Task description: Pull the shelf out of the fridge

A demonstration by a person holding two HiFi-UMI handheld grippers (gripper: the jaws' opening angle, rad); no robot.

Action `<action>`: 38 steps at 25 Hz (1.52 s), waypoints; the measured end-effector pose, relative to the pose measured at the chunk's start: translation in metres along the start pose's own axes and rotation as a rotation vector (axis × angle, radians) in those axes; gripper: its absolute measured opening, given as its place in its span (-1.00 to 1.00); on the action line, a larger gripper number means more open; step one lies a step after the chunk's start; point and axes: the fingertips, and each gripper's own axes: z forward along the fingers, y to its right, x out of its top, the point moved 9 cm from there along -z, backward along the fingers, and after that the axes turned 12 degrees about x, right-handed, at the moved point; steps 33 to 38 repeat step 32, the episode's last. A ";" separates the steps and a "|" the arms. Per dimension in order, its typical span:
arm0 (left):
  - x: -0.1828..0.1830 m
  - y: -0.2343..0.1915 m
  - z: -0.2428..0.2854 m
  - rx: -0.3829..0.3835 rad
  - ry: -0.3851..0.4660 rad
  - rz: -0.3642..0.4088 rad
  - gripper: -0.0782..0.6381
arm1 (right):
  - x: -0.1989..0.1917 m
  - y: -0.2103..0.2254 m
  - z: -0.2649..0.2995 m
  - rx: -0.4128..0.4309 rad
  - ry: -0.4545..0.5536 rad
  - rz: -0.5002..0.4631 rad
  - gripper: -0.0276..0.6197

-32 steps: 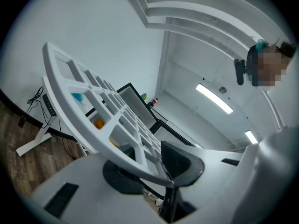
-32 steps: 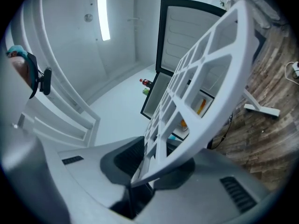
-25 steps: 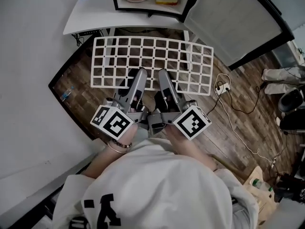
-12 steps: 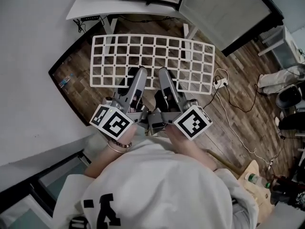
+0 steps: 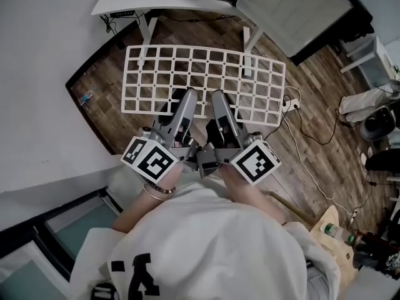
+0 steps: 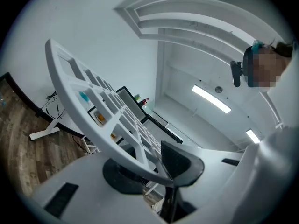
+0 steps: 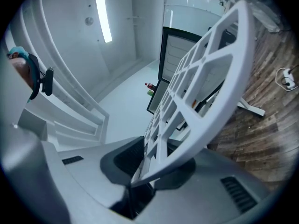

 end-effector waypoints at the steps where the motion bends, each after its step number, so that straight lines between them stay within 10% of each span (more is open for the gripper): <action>1: 0.000 0.001 0.001 -0.003 0.000 -0.002 -0.45 | 0.002 0.000 0.000 -0.002 0.002 -0.003 -0.68; 38: 0.001 0.009 -0.001 -0.002 0.041 0.023 -0.45 | 0.009 -0.004 0.004 0.084 -0.023 -0.051 -0.68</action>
